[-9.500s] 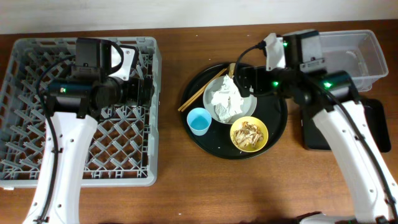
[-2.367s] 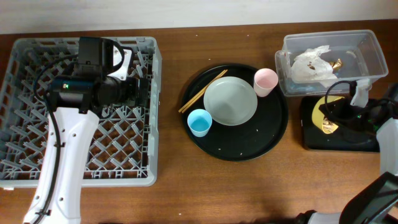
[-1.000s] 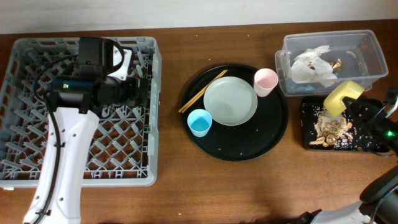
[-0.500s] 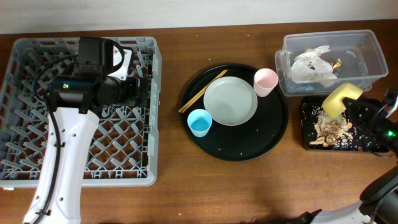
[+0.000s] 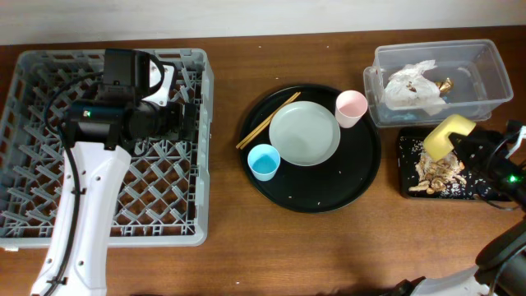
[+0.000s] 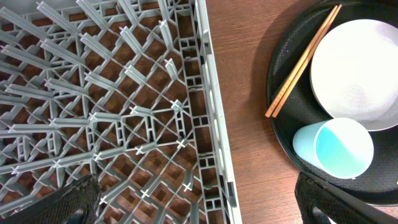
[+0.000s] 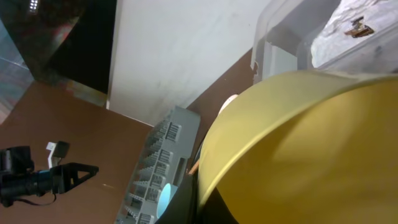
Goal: Sort waste into correct bins and load items into the dishwasher rack
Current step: 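Tip the yellow bowl over the black tray to dump the scraps, then set the empty yellow bowl back on the round tray with the right gripper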
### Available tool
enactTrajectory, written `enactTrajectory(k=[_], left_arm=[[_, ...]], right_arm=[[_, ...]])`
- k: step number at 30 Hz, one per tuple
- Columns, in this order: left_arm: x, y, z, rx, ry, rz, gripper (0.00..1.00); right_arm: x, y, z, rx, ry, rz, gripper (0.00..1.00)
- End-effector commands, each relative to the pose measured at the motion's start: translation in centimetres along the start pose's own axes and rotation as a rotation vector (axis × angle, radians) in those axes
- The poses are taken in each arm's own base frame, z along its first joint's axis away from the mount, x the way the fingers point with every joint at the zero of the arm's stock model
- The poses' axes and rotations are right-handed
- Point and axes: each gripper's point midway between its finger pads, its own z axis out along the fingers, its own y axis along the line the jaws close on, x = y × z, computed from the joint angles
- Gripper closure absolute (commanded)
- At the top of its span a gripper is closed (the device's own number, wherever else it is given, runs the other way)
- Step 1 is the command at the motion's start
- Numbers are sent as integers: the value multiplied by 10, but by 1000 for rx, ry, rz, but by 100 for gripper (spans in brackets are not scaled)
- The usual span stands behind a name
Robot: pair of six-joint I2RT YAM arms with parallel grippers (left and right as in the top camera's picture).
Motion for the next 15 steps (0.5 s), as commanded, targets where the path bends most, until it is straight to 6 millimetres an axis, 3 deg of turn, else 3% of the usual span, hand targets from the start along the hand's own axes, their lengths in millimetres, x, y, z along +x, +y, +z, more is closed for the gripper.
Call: enactTrajectory(k=[1, 10, 15], left_arm=[[-6, 2, -5, -6, -17, -9, 1], [-6, 2, -5, -6, -18, -8, 1], [-6, 2, -5, -6, -18, -9, 1]], right_arm=[[-1, 3, -3, 4, -7, -25, 96], [1, 18, 0, 30, 19, -55, 96], [10, 43, 31, 213, 194, -158, 96]])
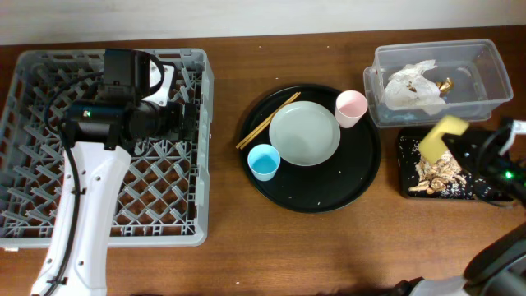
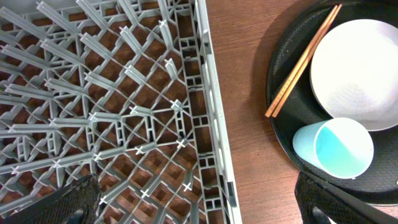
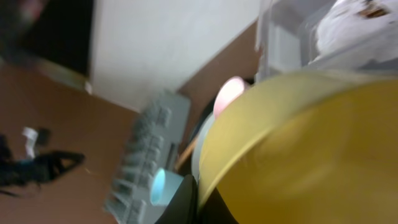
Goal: Sort waste into correct bins and load items into the dishwasher rack
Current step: 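Set the empty yellow bowl back on the round tray with the right gripper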
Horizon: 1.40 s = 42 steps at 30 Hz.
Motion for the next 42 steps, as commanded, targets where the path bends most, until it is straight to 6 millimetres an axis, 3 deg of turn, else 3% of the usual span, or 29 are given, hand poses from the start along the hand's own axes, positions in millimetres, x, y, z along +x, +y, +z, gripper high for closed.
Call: enactTrajectory(k=[1, 4, 7, 8, 12, 16, 21, 26, 28, 31, 33, 36, 39, 42], left_arm=[[-6, 2, -5, -6, -17, -9, 1], [-6, 2, -5, -6, -18, -9, 1], [-6, 2, -5, -6, -18, -8, 1], [-6, 2, -5, -6, -18, -8, 1], [-6, 2, -5, -6, -18, -9, 1], [-6, 2, -5, -6, -17, -9, 1], [-6, 2, -5, -6, -17, -9, 1], [-6, 2, -5, -6, -18, -8, 1], [-6, 2, -5, -6, -18, -9, 1], [-6, 2, -5, -6, -18, -9, 1], [-6, 2, -5, -6, -18, -8, 1], [-6, 2, -5, -6, -18, -9, 0], [-6, 2, -5, -6, -17, -8, 1], [-6, 2, -5, -6, -17, -9, 1]], right_arm=[[-4, 28, 22, 171, 124, -121, 96], [7, 53, 52, 298, 227, -185, 96], [35, 76, 93, 382, 354, -289, 96], [41, 74, 99, 436, 376, -305, 96], [94, 80, 140, 603, 533, -457, 96], [146, 74, 152, 739, 694, -536, 96], [202, 48, 158, 809, 923, -519, 96], [240, 25, 157, 856, 1044, -480, 96], [245, 23, 158, 857, 1063, -477, 94], [250, 26, 159, 829, 1073, -457, 57], [253, 29, 161, 805, 1077, -442, 53], [252, 49, 171, 706, 1051, -410, 50], [230, 84, 174, 648, 974, -440, 49], [197, 124, 163, 607, 866, -483, 42]])
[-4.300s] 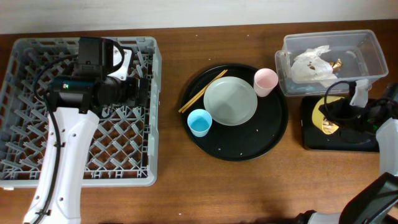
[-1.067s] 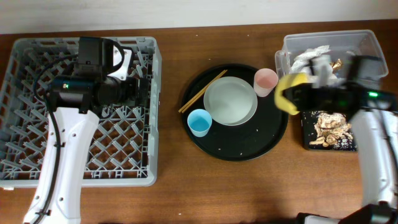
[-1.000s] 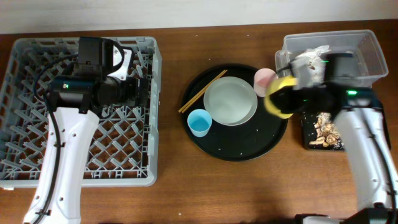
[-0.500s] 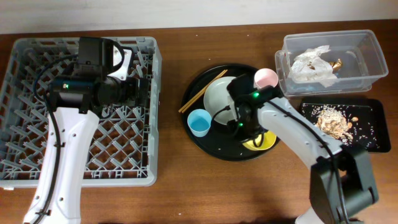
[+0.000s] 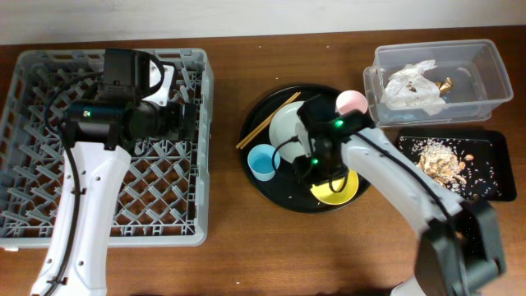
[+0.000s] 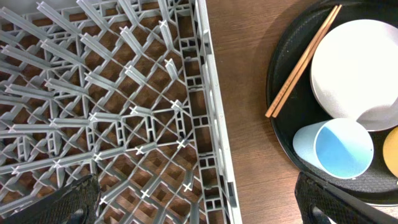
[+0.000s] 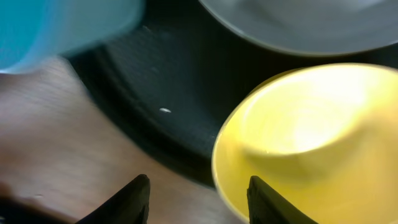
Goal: Sort waste into correct bins and load items into the dishwasher rack
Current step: 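Set the empty yellow bowl back on the round tray with the right gripper, then grasp the blue cup with the right gripper and lift it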
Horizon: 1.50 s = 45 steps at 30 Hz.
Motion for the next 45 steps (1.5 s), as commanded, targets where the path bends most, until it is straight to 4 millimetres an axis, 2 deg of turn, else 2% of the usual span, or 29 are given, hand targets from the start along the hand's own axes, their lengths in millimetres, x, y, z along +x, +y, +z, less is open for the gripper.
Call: enactTrajectory(k=[1, 3, 5, 7, 9, 12, 15, 18, 23, 26, 29, 32, 34, 38, 42, 45], left_arm=[[-6, 2, -5, -6, -18, -9, 1], [-6, 2, -5, -6, -18, -8, 1], [-6, 2, -5, -6, -18, -8, 1], [-6, 2, -5, -6, -18, -8, 1], [-6, 2, -5, -5, -18, -9, 1], [-9, -11, -5, 72, -33, -7, 1], [-11, -32, -8, 193, -42, -5, 1], [-19, -51, -7, 284, -59, -39, 16], [-13, -82, 17, 284, 6, 7, 21], [-4, -102, 39, 296, 73, 46, 23], [1, -109, 52, 301, 114, 32, 25], [10, -122, 68, 306, 166, 45, 34], [18, -129, 83, 296, 206, 61, 36], [30, -138, 105, 289, 268, 77, 35], [28, -138, 106, 290, 260, 77, 35], [27, -131, 107, 266, 261, 50, 35]], right_arm=[[-17, 10, -71, -33, -201, -12, 22], [-17, -1, -89, -33, -254, 31, 5], [-16, -23, -100, -19, -282, 97, 0], [-12, -44, -103, -8, -275, 162, 1], [-5, -74, -107, 10, -266, 262, 1], [1, -115, -116, 27, -289, 396, 2], [6, -136, -122, -7, -312, 480, 2], [9, -149, -125, -2, -323, 521, 1], [10, -147, -124, -14, -317, 524, 0], [9, -139, -124, -62, -315, 516, 4], [8, -135, -125, -84, -319, 482, 5], [8, -134, -125, -84, -318, 483, 5], [8, -134, -125, -85, -315, 483, 5], [8, -132, -124, -93, -312, 480, 6], [-11, -104, -121, -119, -338, 382, 13], [-36, -67, -112, -151, -359, 325, 18]])
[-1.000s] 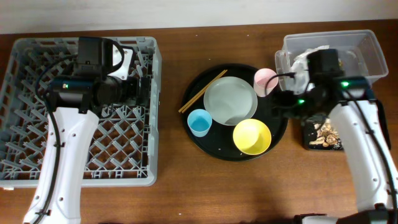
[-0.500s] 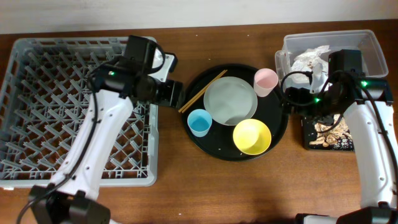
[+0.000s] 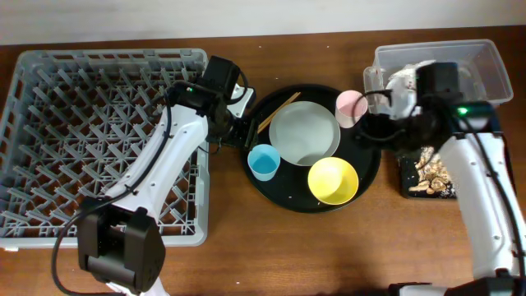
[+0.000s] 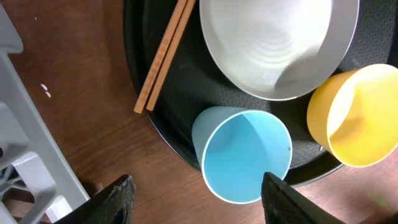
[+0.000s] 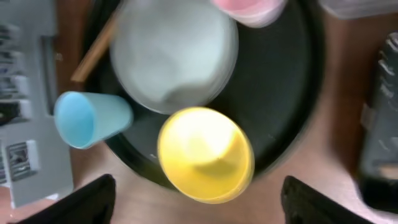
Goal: Sort waste into correct bins and load items into the dishwasher rack
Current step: 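Grasp the blue cup with the right gripper and lift it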
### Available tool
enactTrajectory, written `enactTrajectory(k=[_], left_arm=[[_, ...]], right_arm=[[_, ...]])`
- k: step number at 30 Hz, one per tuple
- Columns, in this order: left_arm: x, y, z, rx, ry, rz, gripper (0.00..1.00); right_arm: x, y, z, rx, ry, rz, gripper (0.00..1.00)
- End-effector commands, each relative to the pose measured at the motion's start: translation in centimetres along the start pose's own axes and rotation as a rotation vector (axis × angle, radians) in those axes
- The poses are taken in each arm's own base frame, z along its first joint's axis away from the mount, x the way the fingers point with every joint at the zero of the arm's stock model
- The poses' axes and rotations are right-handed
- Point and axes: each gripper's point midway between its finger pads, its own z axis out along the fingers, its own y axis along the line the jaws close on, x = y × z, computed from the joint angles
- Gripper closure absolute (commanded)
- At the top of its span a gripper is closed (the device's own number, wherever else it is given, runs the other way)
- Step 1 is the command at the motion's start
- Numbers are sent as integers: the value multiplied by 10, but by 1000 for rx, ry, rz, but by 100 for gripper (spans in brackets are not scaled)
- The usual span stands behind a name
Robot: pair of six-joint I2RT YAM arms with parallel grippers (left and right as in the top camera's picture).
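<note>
A round black tray (image 3: 371,168) holds a yellow bowl (image 3: 333,181), a blue cup (image 3: 264,162), a pale green plate (image 3: 304,131), a pink cup (image 3: 351,107) and chopsticks (image 3: 275,111). My left gripper (image 4: 202,199) stands open at the tray's left edge, just above and beside the blue cup (image 4: 242,155). Over the tray's right side my right gripper (image 5: 199,205) hangs open and empty, looking down on the yellow bowl (image 5: 205,155). The grey dishwasher rack (image 3: 107,131) at the left holds nothing.
A clear bin (image 3: 485,62) with crumpled waste sits at the back right. In front of it lies a black rectangular tray (image 3: 407,164) with food scraps. The rack's right wall (image 3: 204,148) stands close to the round tray.
My left gripper has moved from over the rack to the round tray's left edge by the blue cup. My right gripper has drawn back from the yellow bowl to the tray's right side.
My right gripper held the yellow bowl tilted over the black scrap tray at the two oldest moments, the left resting over the rack. Then the bowl sat on the round tray with the right gripper at it. Now both grippers are open near the round tray.
</note>
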Motion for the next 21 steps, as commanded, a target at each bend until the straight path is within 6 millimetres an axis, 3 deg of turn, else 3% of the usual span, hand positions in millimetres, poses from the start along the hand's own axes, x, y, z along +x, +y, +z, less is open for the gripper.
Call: enactTrajectory(k=[1, 7, 9, 12, 16, 21], left_arm=[[-8, 16, -10, -49, -32, -69, 35], [-5, 73, -28, -93, -35, -225, 34], [-2, 90, -33, -104, -34, -269, 28], [6, 111, -39, -118, -21, -326, 26], [7, 118, -41, -126, -24, -343, 25], [6, 120, -42, -138, -29, -342, 25]], right_arm=[[0, 41, 22, -36, 12, -27, 21], [3, 104, 88, -47, 33, -68, 35], [9, 115, 113, -34, 49, -78, 40], [19, 113, 150, 33, 87, -85, 41], [31, 113, 178, 51, 132, -81, 46], [34, 112, 182, 60, 143, -83, 64]])
